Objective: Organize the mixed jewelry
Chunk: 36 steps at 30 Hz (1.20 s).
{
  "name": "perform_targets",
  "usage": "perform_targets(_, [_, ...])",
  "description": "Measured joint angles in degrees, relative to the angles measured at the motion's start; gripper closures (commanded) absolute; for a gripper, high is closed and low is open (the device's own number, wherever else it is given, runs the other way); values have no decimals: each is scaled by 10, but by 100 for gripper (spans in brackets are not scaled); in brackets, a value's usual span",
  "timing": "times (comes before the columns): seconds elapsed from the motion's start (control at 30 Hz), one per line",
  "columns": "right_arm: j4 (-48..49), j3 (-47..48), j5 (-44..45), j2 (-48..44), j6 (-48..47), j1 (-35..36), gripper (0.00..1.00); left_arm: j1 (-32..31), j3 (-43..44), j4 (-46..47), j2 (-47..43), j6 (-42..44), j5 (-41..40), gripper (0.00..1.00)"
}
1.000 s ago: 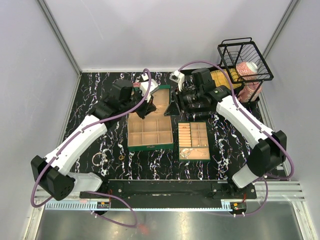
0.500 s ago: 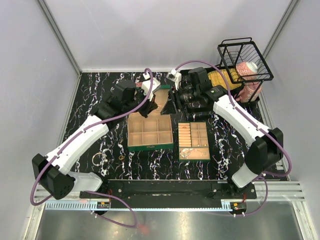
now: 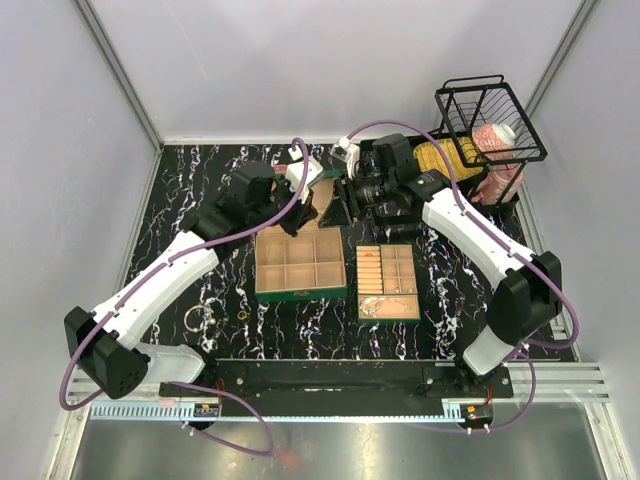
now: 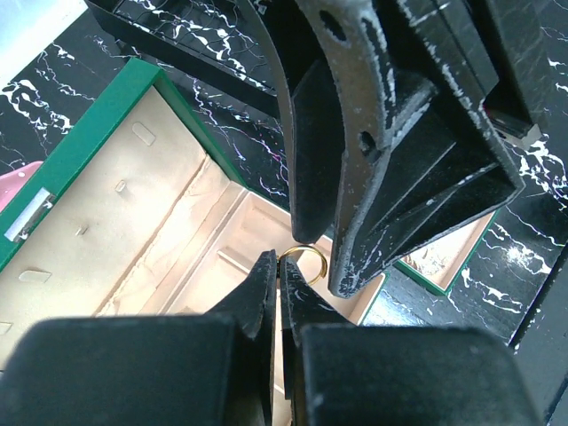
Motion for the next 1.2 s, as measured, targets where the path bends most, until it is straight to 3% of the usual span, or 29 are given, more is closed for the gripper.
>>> perform_targets(0.4, [2,8,-14,11,9,4,72,-6,-1,0,0,0,-2,100])
perform_targets(0.7, [1,8,-14,11,12,6,100,-8,-1,1,0,0,-3,100])
perform_targets(0.83, [0,8,-12,11,12,6,100,-8,-1,1,0,0,-4,100])
perform_targets(0.93, [1,7,-12,11,11,6,100,-8,-1,1,0,1,-5,92])
perform_targets(1.1, [-6,5,-12,9,-6,6,100,-8,0,-4,0,9,0,61])
perform_targets(1.2, [-18,-3,-10,-2,-21,7,100,-5,6,-18,0,25,11,53])
